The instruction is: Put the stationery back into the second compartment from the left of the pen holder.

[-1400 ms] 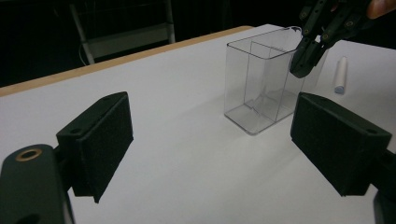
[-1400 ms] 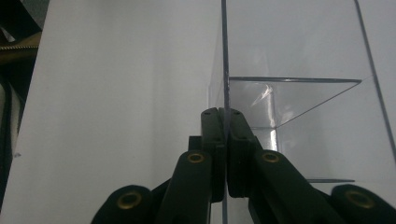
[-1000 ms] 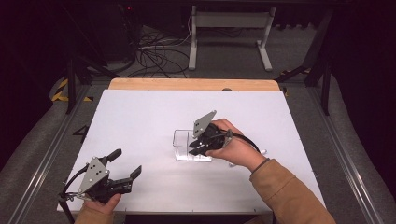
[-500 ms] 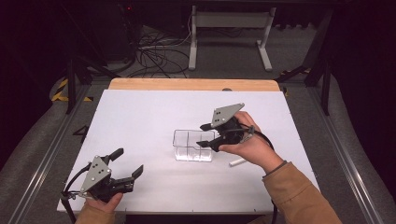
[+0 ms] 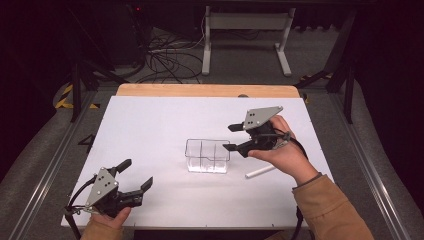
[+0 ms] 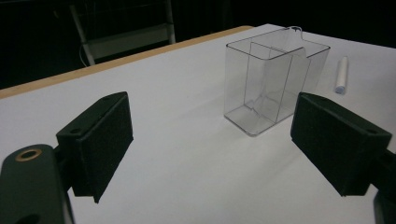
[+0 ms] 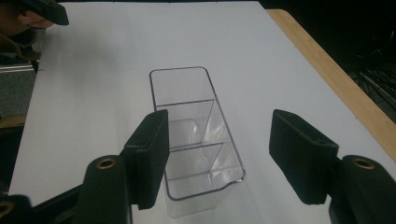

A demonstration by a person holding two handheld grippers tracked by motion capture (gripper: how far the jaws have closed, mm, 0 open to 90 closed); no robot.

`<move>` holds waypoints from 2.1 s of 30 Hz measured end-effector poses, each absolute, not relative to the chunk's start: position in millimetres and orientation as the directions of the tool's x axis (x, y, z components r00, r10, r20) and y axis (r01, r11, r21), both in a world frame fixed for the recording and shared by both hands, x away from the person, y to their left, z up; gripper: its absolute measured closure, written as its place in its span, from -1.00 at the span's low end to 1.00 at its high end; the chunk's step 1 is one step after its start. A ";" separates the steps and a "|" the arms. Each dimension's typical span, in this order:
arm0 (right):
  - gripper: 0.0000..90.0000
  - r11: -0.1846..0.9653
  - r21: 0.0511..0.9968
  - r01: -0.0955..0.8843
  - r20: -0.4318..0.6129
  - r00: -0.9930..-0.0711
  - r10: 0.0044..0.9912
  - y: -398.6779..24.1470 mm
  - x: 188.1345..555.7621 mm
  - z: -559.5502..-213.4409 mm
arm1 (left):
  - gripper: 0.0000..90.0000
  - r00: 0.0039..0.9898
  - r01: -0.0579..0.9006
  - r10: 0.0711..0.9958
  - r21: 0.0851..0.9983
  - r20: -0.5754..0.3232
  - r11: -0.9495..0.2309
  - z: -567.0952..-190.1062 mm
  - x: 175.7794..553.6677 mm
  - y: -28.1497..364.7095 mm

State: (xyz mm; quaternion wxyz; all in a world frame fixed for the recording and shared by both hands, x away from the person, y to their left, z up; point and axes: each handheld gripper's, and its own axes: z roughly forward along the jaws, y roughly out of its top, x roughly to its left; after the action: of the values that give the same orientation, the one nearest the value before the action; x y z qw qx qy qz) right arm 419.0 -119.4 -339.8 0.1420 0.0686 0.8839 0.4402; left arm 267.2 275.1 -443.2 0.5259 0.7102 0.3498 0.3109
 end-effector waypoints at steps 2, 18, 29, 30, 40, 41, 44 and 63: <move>-0.15 0.601 0.799 0.001 -0.193 -0.947 0.258 -123.5 418.7 -338.7 | -0.70 0.562 0.171 0.824 0.965 0.070 -0.199 -443.0 266.7 275.0; -0.18 0.635 0.772 0.035 -0.217 -0.924 0.315 -156.8 428.4 -337.7 | -0.70 0.558 0.167 0.826 0.965 0.077 -0.203 -443.0 266.5 275.7; -0.18 0.648 0.757 0.084 -0.212 -0.906 0.366 -184.3 440.6 -342.3 | -0.70 0.556 0.167 0.827 0.965 0.077 -0.202 -443.1 266.3 275.6; -0.18 0.649 0.755 0.090 -0.210 -0.905 0.369 -185.2 440.8 -342.9 | -0.70 0.556 0.168 0.828 0.965 0.076 -0.202 -443.2 266.4 275.6; -0.18 0.703 0.708 0.069 -0.248 -0.908 0.339 -191.9 442.4 -348.2 | -0.70 0.557 0.171 0.828 0.965 0.073 -0.200 -443.6 266.6 275.2; -0.17 0.715 0.697 0.058 -0.253 -0.913 0.321 -191.9 442.5 -348.8 | -0.70 0.556 0.171 0.828 0.965 0.073 -0.199 -443.6 266.5 275.4; -0.13 0.748 0.664 0.027 -0.270 -0.924 0.272 -190.3 443.2 -351.3 | -0.70 0.556 0.171 0.828 0.965 0.073 -0.201 -443.6 266.5 275.4; 0.01 0.870 0.493 -0.027 -0.254 -0.960 0.114 -182.5 442.2 -377.1 | -0.70 0.555 0.171 0.828 0.965 0.073 -0.200 -443.8 266.3 275.3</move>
State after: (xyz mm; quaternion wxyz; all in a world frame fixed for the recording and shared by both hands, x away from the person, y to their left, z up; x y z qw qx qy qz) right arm 442.2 -182.5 -377.1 0.1389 0.0226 0.9568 0.2543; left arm 266.3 275.3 -443.8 0.5249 0.7086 0.3527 0.3131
